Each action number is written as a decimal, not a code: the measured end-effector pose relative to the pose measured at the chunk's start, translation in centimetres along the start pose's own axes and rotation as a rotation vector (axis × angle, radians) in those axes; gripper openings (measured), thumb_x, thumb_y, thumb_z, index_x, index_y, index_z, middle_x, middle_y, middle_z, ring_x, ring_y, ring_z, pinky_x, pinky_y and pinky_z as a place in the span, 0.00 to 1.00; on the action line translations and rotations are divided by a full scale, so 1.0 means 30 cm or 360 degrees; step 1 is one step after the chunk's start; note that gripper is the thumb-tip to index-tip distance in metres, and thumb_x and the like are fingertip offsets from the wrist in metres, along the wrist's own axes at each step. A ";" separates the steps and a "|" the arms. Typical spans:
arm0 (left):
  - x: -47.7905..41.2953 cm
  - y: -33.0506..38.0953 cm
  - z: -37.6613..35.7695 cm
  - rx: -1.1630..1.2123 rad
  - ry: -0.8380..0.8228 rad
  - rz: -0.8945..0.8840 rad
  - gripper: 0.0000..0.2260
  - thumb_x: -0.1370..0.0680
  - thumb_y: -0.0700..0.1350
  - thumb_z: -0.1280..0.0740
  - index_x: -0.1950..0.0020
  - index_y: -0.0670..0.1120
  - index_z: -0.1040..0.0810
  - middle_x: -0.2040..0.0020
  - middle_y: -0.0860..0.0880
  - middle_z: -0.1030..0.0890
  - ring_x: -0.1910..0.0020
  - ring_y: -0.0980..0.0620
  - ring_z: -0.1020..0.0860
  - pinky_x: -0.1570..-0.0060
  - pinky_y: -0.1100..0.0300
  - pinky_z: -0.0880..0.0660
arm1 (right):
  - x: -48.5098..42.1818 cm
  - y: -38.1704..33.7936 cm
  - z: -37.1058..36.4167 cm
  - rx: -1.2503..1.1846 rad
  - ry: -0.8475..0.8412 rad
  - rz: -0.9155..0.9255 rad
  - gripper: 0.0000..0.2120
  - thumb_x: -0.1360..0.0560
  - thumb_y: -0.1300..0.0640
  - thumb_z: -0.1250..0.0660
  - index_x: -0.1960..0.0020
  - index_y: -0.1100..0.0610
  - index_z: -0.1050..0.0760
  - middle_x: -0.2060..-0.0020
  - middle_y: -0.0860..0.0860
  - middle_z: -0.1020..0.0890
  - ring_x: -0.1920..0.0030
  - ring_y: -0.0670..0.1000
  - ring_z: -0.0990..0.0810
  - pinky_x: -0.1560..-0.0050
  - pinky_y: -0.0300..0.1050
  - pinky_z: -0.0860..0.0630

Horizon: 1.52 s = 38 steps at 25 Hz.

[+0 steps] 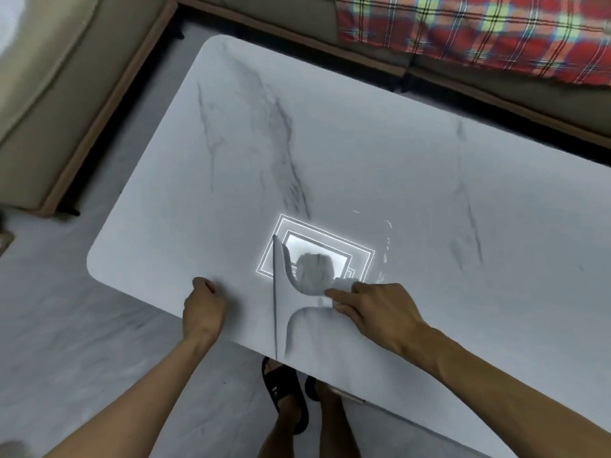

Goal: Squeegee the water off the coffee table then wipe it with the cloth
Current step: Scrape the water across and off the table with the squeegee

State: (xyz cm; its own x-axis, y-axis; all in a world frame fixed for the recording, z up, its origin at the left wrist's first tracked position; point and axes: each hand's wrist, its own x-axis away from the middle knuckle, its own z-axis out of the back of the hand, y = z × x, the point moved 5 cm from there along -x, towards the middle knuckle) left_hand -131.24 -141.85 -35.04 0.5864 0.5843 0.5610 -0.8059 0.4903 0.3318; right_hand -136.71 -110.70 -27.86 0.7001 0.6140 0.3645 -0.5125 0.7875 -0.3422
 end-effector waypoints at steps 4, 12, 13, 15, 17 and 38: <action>-0.057 -0.164 0.145 0.0122 0.0174 0.0072 0.05 0.25 0.36 0.41 0.51 0.44 0.32 0.58 0.46 0.24 0.65 0.52 0.28 0.71 0.60 0.35 | -0.268 -0.333 -0.149 0.0003 -0.0254 0.0336 0.17 0.17 0.45 0.49 0.29 0.39 0.34 0.51 0.50 0.21 0.53 0.56 0.20 0.60 0.46 0.28; -0.100 -0.258 0.128 0.0146 -0.0098 0.0068 0.09 0.26 0.38 0.41 0.48 0.48 0.34 0.60 0.49 0.25 0.65 0.50 0.25 0.73 0.60 0.35 | -0.435 -0.392 -0.214 0.0073 -0.0191 0.0158 0.14 0.19 0.48 0.46 0.35 0.38 0.32 0.54 0.48 0.21 0.55 0.56 0.19 0.58 0.46 0.26; -0.090 -0.245 0.105 0.0128 -0.0178 0.0058 0.10 0.26 0.38 0.42 0.48 0.48 0.34 0.60 0.48 0.25 0.65 0.50 0.25 0.73 0.60 0.35 | -0.393 -0.339 -0.204 0.0034 -0.0163 0.0084 0.15 0.19 0.45 0.49 0.34 0.37 0.33 0.54 0.48 0.20 0.55 0.56 0.19 0.60 0.45 0.28; -0.062 -0.204 0.054 0.0072 -0.0327 0.0001 0.11 0.27 0.38 0.42 0.47 0.49 0.34 0.57 0.47 0.24 0.63 0.50 0.25 0.72 0.59 0.34 | -0.278 -0.214 -0.181 0.0019 -0.0098 -0.0077 0.17 0.18 0.42 0.52 0.32 0.34 0.37 0.55 0.46 0.20 0.55 0.54 0.19 0.62 0.45 0.31; -0.017 -0.151 -0.007 0.0007 -0.0478 -0.0072 0.12 0.28 0.37 0.42 0.47 0.50 0.34 0.53 0.47 0.24 0.61 0.51 0.25 0.69 0.59 0.33 | -0.129 -0.092 -0.157 0.0065 -0.0025 -0.0236 0.17 0.18 0.41 0.52 0.31 0.32 0.38 0.59 0.45 0.22 0.58 0.52 0.19 0.66 0.43 0.32; -0.015 -0.313 0.212 0.0245 0.0205 0.0083 0.05 0.25 0.36 0.40 0.51 0.44 0.32 0.59 0.49 0.27 0.62 0.48 0.27 0.66 0.59 0.34 | -0.339 -0.522 -0.236 -0.0006 -0.0240 0.0209 0.18 0.17 0.45 0.51 0.29 0.37 0.37 0.52 0.52 0.21 0.55 0.59 0.20 0.60 0.48 0.28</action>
State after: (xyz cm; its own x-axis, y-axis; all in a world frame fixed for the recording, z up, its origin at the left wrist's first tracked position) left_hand -124.45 -150.83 -33.58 0.5410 0.6890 0.4823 -0.8327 0.3583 0.4222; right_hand -132.28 -129.65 -32.35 0.5449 0.7125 0.4421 -0.5922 0.7003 -0.3986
